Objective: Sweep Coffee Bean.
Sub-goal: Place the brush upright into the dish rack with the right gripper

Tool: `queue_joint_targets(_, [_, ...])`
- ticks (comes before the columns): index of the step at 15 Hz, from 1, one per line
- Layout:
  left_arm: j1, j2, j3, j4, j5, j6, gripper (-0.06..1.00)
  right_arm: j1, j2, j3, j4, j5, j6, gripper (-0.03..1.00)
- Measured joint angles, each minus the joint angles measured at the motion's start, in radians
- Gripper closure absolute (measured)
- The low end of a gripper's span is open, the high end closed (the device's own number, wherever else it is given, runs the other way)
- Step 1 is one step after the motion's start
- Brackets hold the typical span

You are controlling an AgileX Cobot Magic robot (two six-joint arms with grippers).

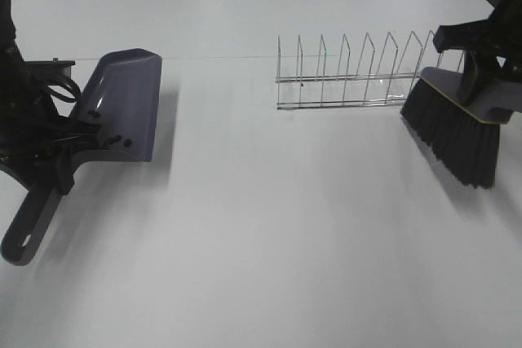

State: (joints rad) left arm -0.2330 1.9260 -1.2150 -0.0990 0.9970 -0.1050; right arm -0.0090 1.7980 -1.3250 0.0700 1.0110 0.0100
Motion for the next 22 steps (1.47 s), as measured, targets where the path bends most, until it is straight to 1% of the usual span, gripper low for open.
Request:
queue_joint_targets(1, [0.000, 0.000, 0.000, 0.000, -0.002, 0.000, 0.62, -0.002, 0.000, 0.010, -0.015, -0.017, 0.000, 0.66])
queue_joint_targets(3, [0.000, 0.000, 0.000, 0.000, -0.004, 0.000, 0.62, -0.003, 0.000, 0.018, -0.042, -0.087, 0.002, 0.66])
queue_joint_targets(5, [0.000, 0.000, 0.000, 0.000, -0.005, 0.000, 0.62, -0.003, 0.000, 0.018, -0.048, -0.161, 0.008, 0.66])
queue_joint_targets(8, [0.000, 0.000, 0.000, 0.000, -0.011, 0.000, 0.62, -0.003, 0.000, 0.018, -0.048, -0.228, 0.007, 0.66])
queue_joint_targets(11, [0.000, 0.000, 0.000, -0.003, -0.021, 0.000, 0.62, -0.003, 0.017, 0.018, -0.047, -0.233, -0.010, 0.66])
queue_joint_targets(13, [0.000, 0.000, 0.000, -0.023, -0.037, 0.000, 0.62, -0.003, 0.039, 0.018, -0.032, -0.223, -0.051, 0.66])
queue_joint_targets(14, [0.000, 0.000, 0.000, -0.037, -0.049, 0.000, 0.62, -0.003, 0.054, 0.018, -0.006, -0.217, -0.075, 0.66])
queue_joint_targets(16, [0.000, 0.000, 0.000, -0.060, -0.051, 0.000, 0.62, -0.002, 0.078, 0.011, 0.029, -0.241, -0.100, 0.66])
queue_joint_targets(20, [0.000, 0.000, 0.000, -0.061, -0.053, 0.000, 0.62, -0.002, 0.112, -0.054, 0.039, -0.246, -0.105, 0.66])
queue_joint_targets(22, [0.000, 0.000, 0.000, -0.064, -0.055, 0.000, 0.62, -0.002, 0.150, -0.097, 0.056, -0.269, -0.105, 0.66])
